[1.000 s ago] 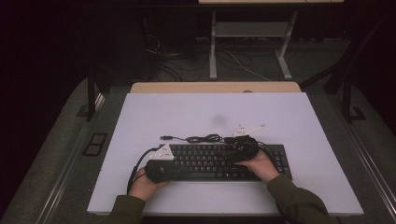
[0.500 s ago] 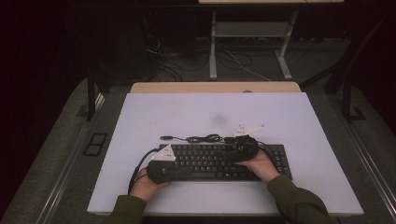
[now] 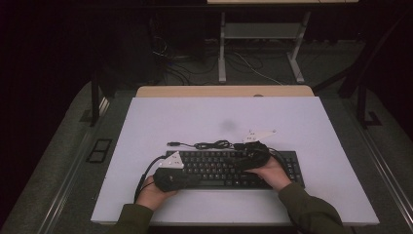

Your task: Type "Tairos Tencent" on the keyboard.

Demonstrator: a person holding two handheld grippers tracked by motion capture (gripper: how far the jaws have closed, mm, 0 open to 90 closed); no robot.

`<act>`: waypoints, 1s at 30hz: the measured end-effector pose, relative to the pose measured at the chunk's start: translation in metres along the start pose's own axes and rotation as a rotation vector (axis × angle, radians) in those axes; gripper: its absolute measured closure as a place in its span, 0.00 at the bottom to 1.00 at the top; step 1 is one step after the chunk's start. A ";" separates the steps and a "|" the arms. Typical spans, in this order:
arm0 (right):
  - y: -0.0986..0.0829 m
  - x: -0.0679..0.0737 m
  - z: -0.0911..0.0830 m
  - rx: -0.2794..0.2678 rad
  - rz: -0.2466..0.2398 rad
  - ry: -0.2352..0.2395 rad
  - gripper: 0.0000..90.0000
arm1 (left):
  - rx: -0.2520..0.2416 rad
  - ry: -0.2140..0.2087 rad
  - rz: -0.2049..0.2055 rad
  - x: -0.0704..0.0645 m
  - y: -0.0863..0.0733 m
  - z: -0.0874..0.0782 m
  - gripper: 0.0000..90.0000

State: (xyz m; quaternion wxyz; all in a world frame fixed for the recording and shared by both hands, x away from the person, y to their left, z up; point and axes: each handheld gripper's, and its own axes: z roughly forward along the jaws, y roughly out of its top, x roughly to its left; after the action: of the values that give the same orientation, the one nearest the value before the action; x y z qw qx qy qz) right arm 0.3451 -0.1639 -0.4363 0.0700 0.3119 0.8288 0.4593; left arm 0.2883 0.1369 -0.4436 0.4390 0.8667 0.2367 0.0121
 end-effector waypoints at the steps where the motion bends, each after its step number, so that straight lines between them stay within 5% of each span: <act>1: 0.000 0.000 0.000 0.000 0.001 0.000 0.30 | -0.001 -0.001 -0.001 0.000 0.000 0.000 0.99; 21: -0.001 -0.001 0.000 -0.001 0.003 0.002 0.30 | -0.046 0.027 -0.006 0.001 0.005 -0.010 0.99; 30: -0.001 -0.001 0.000 0.000 0.006 0.003 0.30 | -0.074 0.065 -0.032 0.005 0.007 -0.014 0.79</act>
State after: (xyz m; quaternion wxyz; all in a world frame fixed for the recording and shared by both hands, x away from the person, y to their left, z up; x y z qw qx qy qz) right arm 0.3454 -0.1656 -0.4375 0.0675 0.3136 0.8281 0.4598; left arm 0.2924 0.1459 -0.4307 0.4631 0.8450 0.2640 0.0420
